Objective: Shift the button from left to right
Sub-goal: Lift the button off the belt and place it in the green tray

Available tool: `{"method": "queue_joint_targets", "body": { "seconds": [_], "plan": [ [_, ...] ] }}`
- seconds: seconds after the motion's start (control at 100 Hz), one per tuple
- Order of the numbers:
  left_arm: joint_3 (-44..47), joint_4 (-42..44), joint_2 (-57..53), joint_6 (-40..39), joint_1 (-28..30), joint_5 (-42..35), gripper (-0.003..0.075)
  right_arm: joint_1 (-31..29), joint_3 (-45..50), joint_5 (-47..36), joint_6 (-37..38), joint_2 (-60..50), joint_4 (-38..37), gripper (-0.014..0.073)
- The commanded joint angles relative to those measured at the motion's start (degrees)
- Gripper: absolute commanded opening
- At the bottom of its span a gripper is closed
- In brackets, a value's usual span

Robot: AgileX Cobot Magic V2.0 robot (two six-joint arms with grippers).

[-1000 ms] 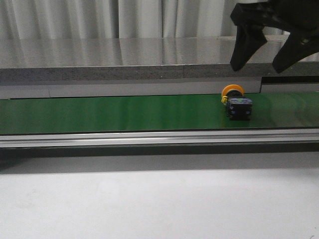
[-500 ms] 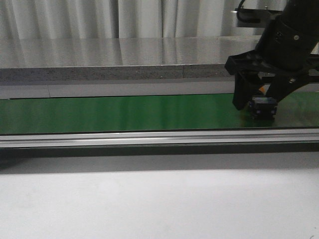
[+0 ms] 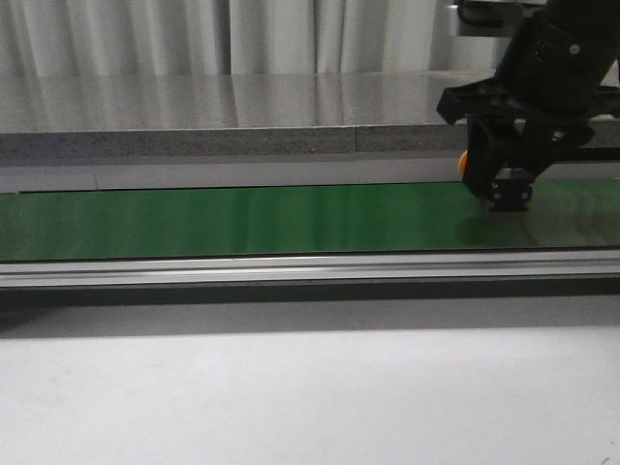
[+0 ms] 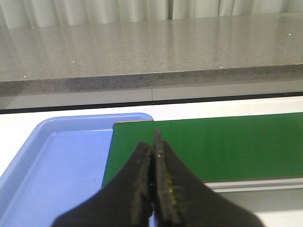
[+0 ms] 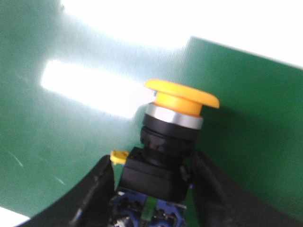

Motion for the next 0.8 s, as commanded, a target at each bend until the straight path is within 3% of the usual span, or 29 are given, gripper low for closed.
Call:
{"method": "queue_joint_targets", "body": {
  "seconds": [0.0, 0.5, 0.79],
  "plan": [
    [-1.55, -0.40, 0.48, 0.09, -0.36, -4.31, -0.0020, -2.68, -3.29, -1.21, -0.31, -4.89, -0.90, 0.0125],
    [-1.55, -0.40, 0.58, 0.09, -0.36, -4.31, -0.0021, -26.57, -4.20, 0.17, -8.76, -7.17, -2.12, 0.0125],
    [-1.55, -0.40, 0.58, 0.09, -0.36, -4.31, -0.0021, -33.91, -4.20, -2.31, -15.96, -2.74, -2.12, 0.0125]
  ]
}}
